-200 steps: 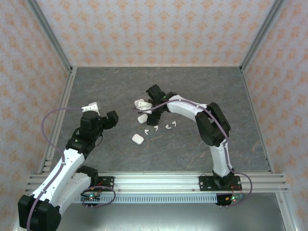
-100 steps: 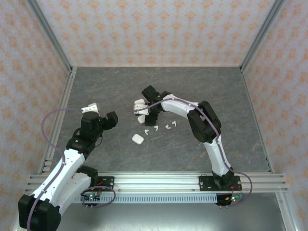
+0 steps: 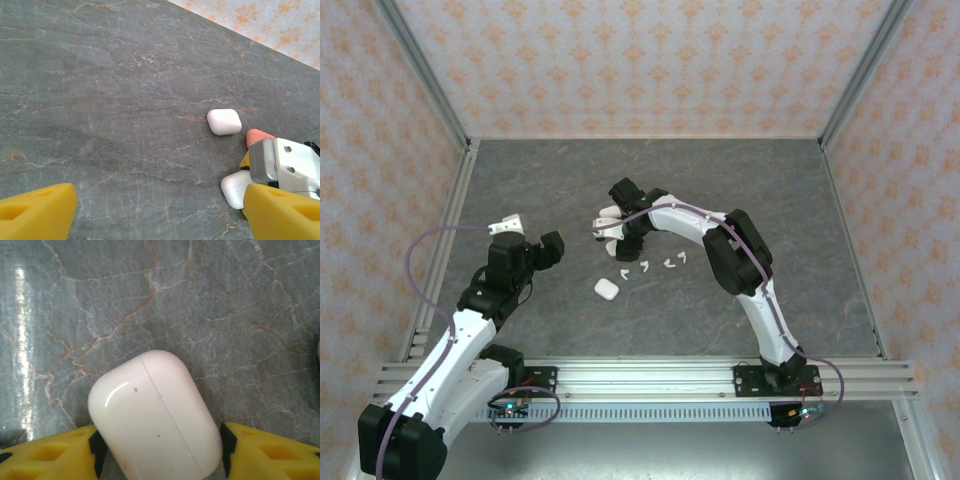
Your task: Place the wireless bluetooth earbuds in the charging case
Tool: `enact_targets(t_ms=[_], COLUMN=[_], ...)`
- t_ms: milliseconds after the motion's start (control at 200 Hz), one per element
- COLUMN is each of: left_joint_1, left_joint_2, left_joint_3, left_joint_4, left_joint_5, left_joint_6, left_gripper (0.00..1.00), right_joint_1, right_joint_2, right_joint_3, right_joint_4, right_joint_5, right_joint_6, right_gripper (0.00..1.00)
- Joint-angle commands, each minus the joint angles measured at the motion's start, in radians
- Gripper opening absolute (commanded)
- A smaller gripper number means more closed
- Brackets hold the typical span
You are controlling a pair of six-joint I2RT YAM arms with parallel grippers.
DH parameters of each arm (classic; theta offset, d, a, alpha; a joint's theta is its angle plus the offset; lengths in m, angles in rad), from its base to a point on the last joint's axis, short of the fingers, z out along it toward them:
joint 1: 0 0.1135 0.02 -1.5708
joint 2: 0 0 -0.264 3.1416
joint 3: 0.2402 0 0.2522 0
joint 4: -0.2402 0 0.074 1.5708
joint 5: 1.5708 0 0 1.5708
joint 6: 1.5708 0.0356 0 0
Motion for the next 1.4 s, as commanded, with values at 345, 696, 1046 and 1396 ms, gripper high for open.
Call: enact_targets(t_ms=[345, 696, 1046, 1396], left_joint_1=[0.009, 0.008, -0.080, -0.284], left_joint_2=[-0.004, 0.013, 0.124, 0.295], left_joint_3=[0.005, 0.085, 0.220, 0.333], left_joint_4=[0.001, 0.083, 0.164, 0.214], left_joint_5=[0.042, 0.394, 0.774, 0.733], left_joint_6=[-0.008, -0.022, -0.101, -0.100], left_gripper=[0.87, 0.85, 0.84, 0.85], right_joint_1=[0.009, -0.014, -0.014, -0.014], right_joint_2=[-0.111, -0.489, -0.953, -1.202], right_joint_3=[-0.109, -0.452, -0.841, -0.955], right_joint_4=[0.113, 0.382, 0.612, 0.615], right_joint_5=[0.018, 0.084, 0.120, 0.090], right_joint_6=[0.066, 0.198, 0.333, 0.373], right_gripper=[0.39, 0.38, 0.38, 0.38])
